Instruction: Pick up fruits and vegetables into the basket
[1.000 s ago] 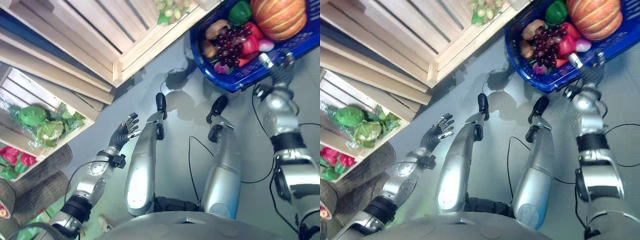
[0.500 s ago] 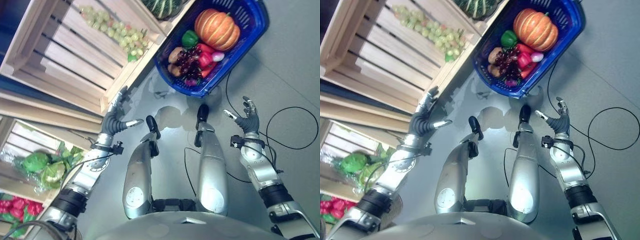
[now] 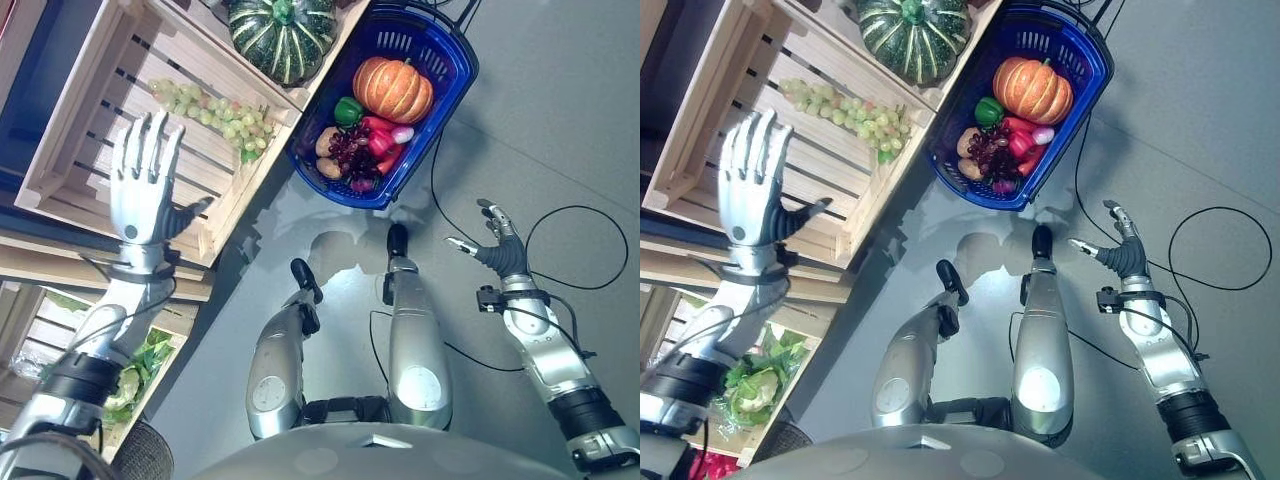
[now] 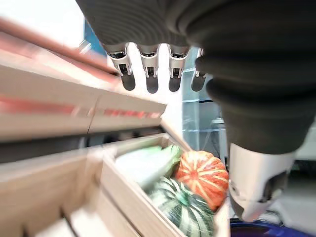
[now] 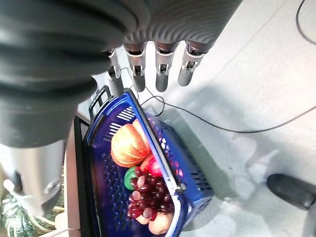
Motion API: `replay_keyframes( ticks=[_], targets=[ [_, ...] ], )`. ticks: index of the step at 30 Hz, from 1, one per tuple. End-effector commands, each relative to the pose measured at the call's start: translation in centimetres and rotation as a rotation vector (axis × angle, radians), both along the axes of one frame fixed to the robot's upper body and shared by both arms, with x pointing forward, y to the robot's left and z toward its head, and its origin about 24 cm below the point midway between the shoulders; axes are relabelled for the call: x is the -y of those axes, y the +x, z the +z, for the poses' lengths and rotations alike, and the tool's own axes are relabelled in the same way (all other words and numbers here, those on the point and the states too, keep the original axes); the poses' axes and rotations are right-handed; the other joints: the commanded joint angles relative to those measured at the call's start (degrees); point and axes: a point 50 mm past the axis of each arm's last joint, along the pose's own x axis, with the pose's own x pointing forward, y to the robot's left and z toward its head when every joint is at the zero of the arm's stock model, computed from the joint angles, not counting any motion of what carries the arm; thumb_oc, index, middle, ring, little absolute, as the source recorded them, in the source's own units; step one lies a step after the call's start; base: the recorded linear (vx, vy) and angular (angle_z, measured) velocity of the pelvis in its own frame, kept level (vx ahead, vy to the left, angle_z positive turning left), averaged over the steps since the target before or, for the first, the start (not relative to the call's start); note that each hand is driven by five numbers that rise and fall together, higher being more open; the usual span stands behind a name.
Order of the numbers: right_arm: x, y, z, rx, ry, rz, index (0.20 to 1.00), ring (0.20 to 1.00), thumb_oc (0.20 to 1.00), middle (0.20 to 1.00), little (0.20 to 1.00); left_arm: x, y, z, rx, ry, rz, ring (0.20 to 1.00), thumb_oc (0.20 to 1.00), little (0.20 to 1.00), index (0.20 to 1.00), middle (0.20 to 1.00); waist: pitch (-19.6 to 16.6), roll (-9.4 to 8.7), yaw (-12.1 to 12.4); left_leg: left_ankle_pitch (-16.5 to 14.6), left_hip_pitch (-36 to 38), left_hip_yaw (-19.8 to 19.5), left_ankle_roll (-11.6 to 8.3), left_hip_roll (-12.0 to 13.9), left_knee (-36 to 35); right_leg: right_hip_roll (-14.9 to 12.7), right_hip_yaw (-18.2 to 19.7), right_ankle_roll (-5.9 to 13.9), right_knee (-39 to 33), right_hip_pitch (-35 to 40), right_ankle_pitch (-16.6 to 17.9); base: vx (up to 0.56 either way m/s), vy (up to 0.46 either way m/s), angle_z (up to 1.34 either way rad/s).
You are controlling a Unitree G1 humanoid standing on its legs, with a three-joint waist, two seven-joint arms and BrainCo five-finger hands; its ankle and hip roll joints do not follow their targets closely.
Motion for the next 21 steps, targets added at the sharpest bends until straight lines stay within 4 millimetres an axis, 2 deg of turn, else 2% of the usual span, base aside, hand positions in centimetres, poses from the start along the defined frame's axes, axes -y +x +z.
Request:
replay_keyframes(
  ticks=[1,11,12,21],
  targets=[
    [0.0,-1.0,1.5,0.05,-0.025,0.045,1.0,1.0,1.0,1.0,1.0,-2.0,0.1,0.1,0.01,0.155,0.152,1.0,1.0,1.0,1.0,1.0,-1.87,-0.76,-3.02,-4.72,-5.12,-2.38,-1.75,1.74,8.09,-4.18,-0.4,5.38,3.18,0.73,-4.87,0.04,0.099,-0.17],
    [-0.8,0.0,3.3,0.093,-0.096,0.124,1.0,1.0,1.0,1.0,1.0,-3.8,3.8,1.1,-0.154,0.342,0.334,1.0,1.0,1.0,1.0,1.0,-1.87,0.75,-6.62,-4.95,-9.14,-0.43,-2.01,1.96,9.98,-3.17,2.84,5.11,4.76,-4.78,-5.15,0.04,0.078,-0.15],
    [-1.0,0.1,3.2,0.09,-0.097,0.13,1.0,1.0,1.0,1.0,1.0,-3.9,4.0,0.7,-0.182,0.353,0.346,1.0,1.0,1.0,1.0,1.0,-1.87,0.83,-6.86,-6.37,-8.77,-0.9,-2.54,1.99,10.64,-3.0,3.31,5.54,5.6,-4.55,-6.69,0.1,0.066,-0.07],
    [-1.5,0.4,3.8,0.117,-0.089,0.159,1.0,1.0,1.0,1.0,1.0,-6.0,5.3,-0.4,-0.353,0.173,0.415,1.0,1.0,1.0,1.0,1.0,-1.87,0.69,-8.29,-7.08,-14.05,-0.33,-2.4,2.49,13.58,-1.8,4.98,5.05,8.3,-10.24,-7.44,0.02,0.025,-0.11]
  ],
)
